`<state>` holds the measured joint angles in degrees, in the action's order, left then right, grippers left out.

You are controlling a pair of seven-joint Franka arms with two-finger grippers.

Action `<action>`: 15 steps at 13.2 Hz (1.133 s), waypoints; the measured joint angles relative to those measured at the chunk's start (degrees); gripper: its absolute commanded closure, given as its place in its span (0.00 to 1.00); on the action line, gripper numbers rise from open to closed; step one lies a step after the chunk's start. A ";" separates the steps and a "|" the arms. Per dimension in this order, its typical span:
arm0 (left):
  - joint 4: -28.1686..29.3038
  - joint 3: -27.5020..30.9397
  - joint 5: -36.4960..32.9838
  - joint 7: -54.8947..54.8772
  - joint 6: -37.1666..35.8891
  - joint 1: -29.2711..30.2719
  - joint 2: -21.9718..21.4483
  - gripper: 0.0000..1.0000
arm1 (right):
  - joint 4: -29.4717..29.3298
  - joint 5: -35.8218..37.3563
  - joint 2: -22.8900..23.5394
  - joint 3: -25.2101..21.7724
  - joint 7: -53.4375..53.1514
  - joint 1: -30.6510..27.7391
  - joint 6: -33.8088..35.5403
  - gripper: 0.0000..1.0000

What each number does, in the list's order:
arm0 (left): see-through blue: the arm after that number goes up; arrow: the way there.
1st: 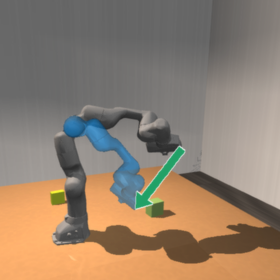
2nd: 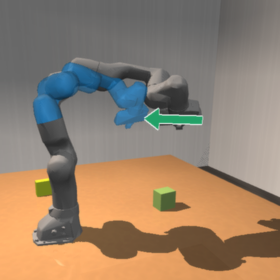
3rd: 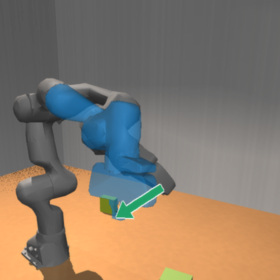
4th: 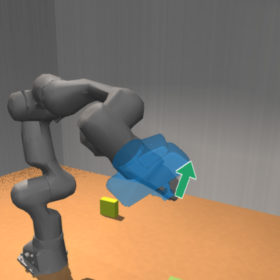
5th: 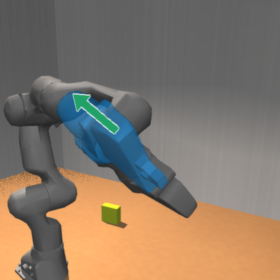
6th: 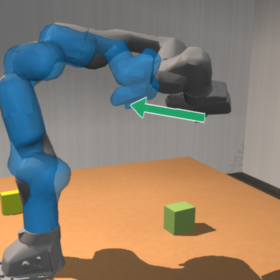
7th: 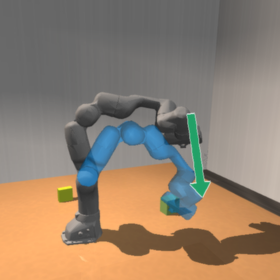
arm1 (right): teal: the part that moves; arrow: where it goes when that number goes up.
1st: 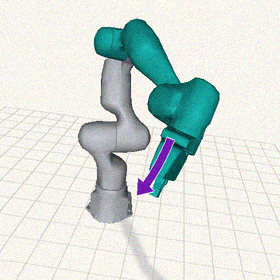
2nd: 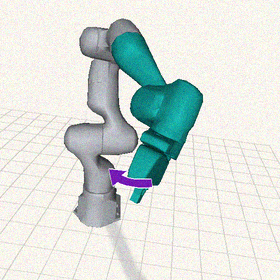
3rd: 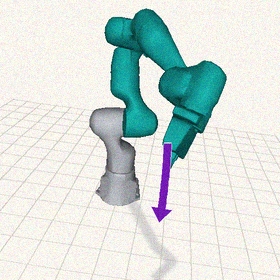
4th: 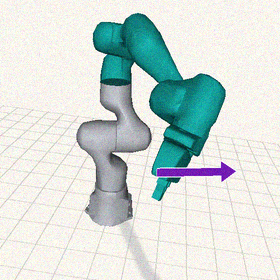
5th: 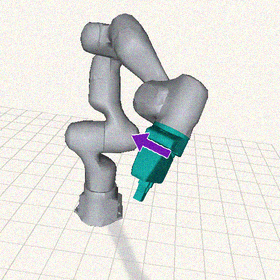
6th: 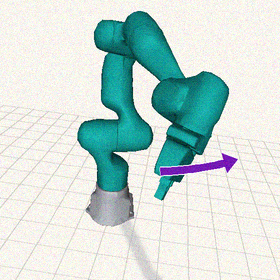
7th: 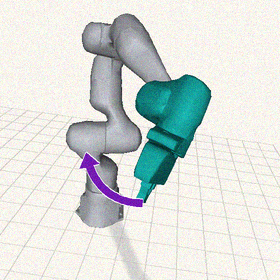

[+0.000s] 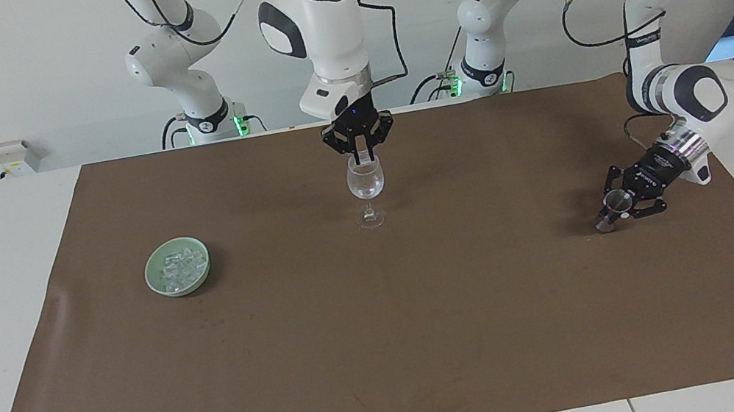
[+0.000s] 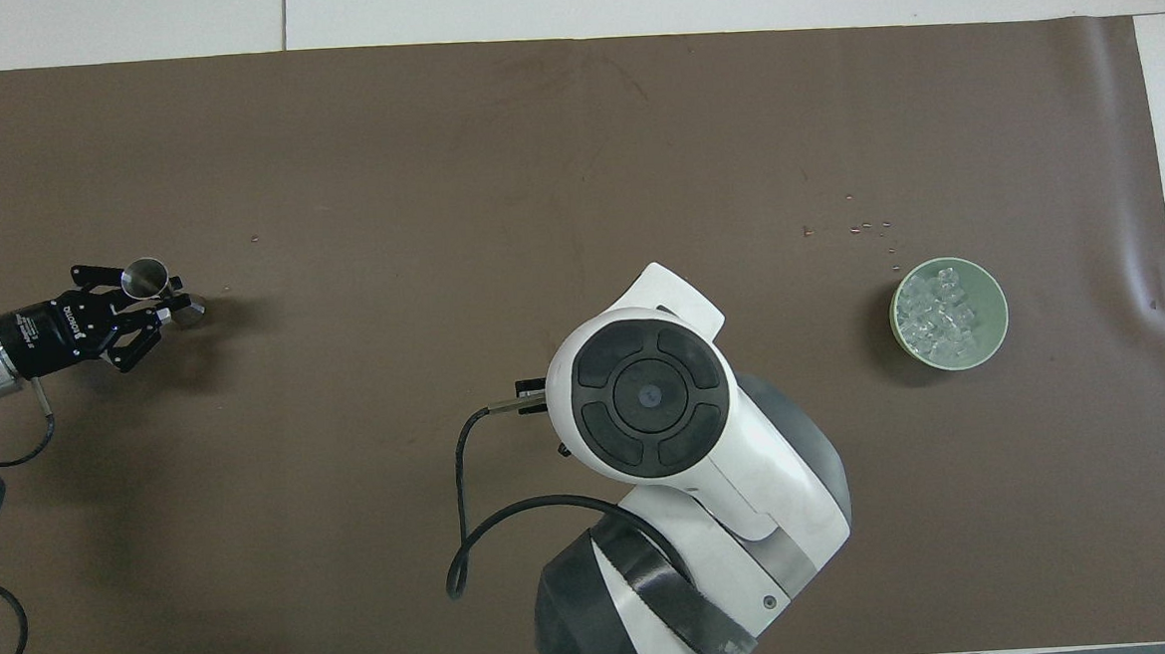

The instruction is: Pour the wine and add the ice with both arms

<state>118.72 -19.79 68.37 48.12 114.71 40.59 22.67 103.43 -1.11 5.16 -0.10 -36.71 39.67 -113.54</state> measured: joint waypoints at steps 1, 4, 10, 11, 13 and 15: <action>1.23 -0.05 1.74 -1.03 -0.07 0.33 -0.01 1.00 | 0.26 0.00 -0.15 0.00 0.00 0.00 0.00 0.76; 4.58 -0.17 7.90 -5.16 -0.80 0.48 -0.51 1.00 | 0.57 0.00 -0.22 0.00 0.00 0.00 0.00 0.70; 6.74 -0.27 9.80 -6.90 -1.24 0.50 -1.78 0.00 | 0.71 -0.02 -0.34 0.07 0.00 0.19 0.00 0.58; 6.74 -0.26 9.83 -6.91 -1.26 0.54 -1.84 0.00 | 0.61 -0.03 -0.40 0.06 0.00 0.23 0.16 0.58; 6.74 -0.26 9.84 -7.42 -1.55 0.75 -1.97 0.00 | -0.70 -0.02 -0.45 -0.15 0.00 0.16 1.61 0.58; 6.74 -0.18 8.98 -9.35 -2.38 1.35 -2.35 0.00 | -3.20 0.02 -0.53 -0.56 0.00 -1.12 3.06 0.53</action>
<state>125.46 -19.97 77.36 38.78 112.33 41.94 20.32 100.23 -1.09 4.63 -0.66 -36.71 38.56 -110.48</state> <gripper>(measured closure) 0.233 0.581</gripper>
